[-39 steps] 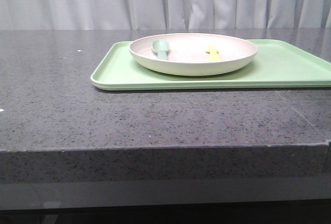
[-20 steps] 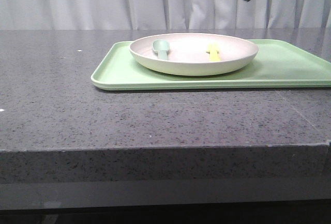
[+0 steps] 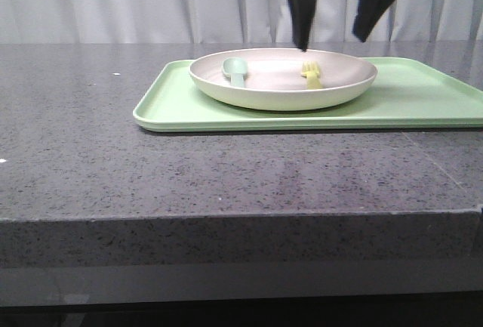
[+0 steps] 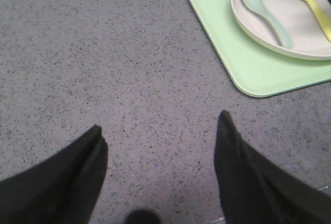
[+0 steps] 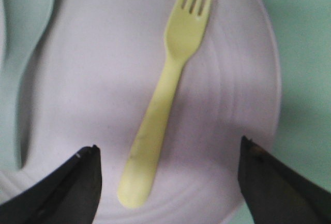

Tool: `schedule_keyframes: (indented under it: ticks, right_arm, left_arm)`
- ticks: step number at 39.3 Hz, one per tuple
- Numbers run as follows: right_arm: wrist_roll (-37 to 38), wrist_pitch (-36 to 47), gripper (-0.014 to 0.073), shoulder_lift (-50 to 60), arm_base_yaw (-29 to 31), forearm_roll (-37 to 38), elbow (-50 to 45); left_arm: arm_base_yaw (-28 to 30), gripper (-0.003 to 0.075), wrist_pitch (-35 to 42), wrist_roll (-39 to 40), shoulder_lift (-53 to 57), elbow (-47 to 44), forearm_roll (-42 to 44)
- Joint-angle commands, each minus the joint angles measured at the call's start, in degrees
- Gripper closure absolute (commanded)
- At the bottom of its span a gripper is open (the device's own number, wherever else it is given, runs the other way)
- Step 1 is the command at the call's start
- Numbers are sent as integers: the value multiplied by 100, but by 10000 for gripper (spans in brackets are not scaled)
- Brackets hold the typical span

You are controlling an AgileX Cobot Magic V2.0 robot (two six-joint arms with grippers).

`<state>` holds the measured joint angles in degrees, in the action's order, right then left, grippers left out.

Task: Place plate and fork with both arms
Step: 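Lower the right gripper onto the yellow fork and close it, then lift the yellow fork out of the plate with the right gripper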

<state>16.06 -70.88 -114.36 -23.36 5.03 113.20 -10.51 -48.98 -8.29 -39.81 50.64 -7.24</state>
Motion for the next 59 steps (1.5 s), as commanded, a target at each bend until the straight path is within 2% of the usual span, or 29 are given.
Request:
schedule_keyframes:
  ticks: [1, 14, 26, 39, 50, 59]
  right_arm:
    - [227, -218, 24, -26, 12, 132, 565]
    - [467, -330, 27, -595, 109, -24, 989]
    - [467, -445, 178, -676, 202, -202, 989]
    - [467, -562, 188, -870, 202, -227, 989]
    - [467, -562, 359, -897, 202, -227, 989]
    - [467, -562, 419, -897, 202, -227, 989]
  left_arm:
    - [9, 280, 398, 3, 12, 135, -97]
    - [9, 280, 398, 3, 12, 135, -97]
    - [9, 280, 398, 3, 12, 135, -97]
    - [9, 280, 398, 3, 12, 135, -97]
    - [9, 280, 398, 3, 12, 135, -97]
    - [9, 280, 398, 3, 12, 135, -97]
